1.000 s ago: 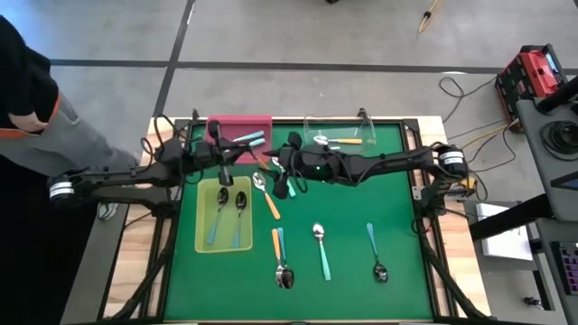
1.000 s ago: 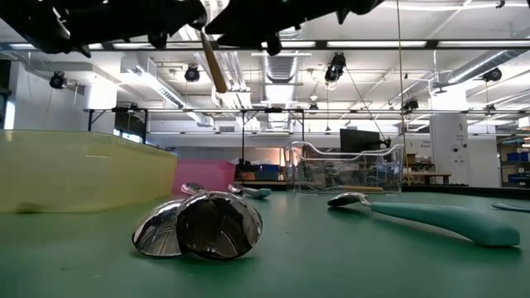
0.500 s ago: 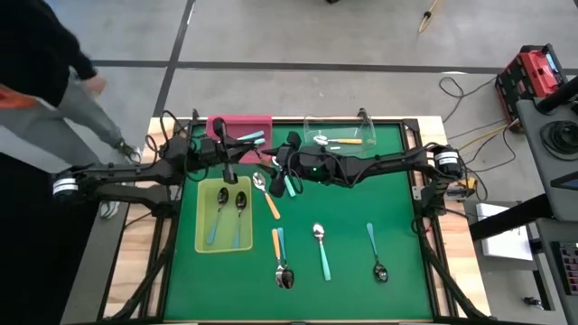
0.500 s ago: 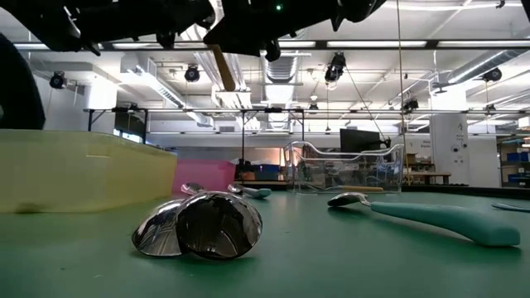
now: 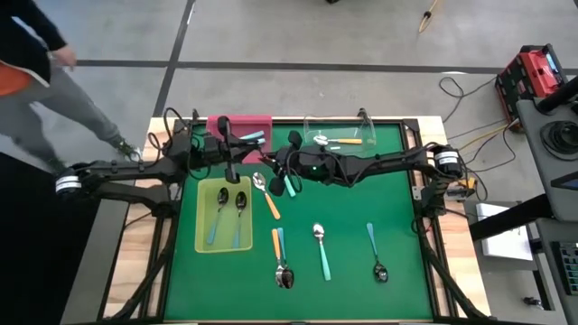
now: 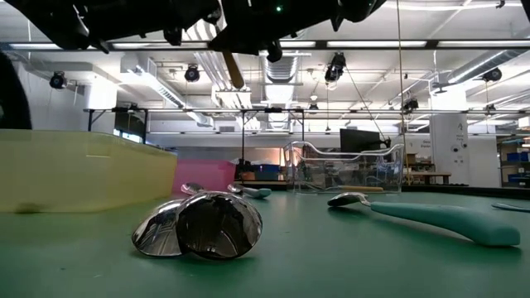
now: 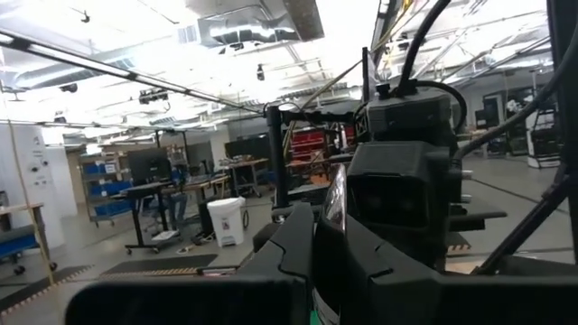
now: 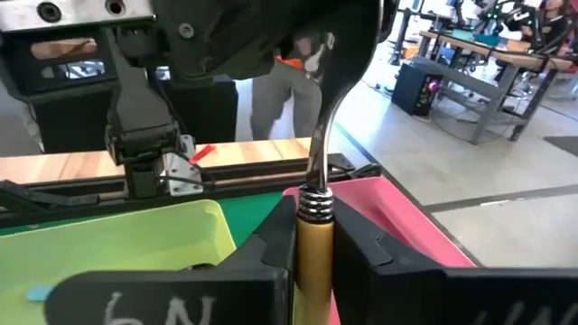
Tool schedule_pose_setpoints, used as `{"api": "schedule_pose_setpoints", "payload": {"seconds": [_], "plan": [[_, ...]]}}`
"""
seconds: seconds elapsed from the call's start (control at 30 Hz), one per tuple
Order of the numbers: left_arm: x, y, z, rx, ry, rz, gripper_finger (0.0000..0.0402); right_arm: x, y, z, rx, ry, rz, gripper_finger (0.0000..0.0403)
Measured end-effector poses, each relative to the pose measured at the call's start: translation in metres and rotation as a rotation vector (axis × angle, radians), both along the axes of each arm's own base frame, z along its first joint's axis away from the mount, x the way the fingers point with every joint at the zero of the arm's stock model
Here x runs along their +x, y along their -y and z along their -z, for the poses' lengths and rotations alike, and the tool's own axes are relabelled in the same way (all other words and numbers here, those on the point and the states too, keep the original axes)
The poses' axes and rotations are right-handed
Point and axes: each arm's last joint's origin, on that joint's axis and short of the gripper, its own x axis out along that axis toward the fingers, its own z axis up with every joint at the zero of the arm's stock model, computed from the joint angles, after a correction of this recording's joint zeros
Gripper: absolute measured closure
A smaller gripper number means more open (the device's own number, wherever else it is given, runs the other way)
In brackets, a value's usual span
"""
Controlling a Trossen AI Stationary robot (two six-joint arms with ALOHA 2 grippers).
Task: Sort silverware by color (type)
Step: Put the yellow spoon into the transparent bin
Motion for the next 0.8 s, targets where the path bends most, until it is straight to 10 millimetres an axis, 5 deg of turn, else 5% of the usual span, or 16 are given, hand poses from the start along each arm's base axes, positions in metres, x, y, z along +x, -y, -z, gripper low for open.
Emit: {"api": "schedule_pose_setpoints", "payload": {"seconds": [0.43, 0.8], "plan": [[0.0, 0.0, 0.003, -0.03, -0.04, 0.007, 0.0301, -0.009, 0.009, -0.002, 0.036, -0.082, 0.032, 0.0375], [-0.014, -0.005, -0.003, -0.042, -0.042, -0.034, 0.0211, -0.014, 0.023, -0.027, 0.058, -0.299, 0.104, 0.0376]]}}
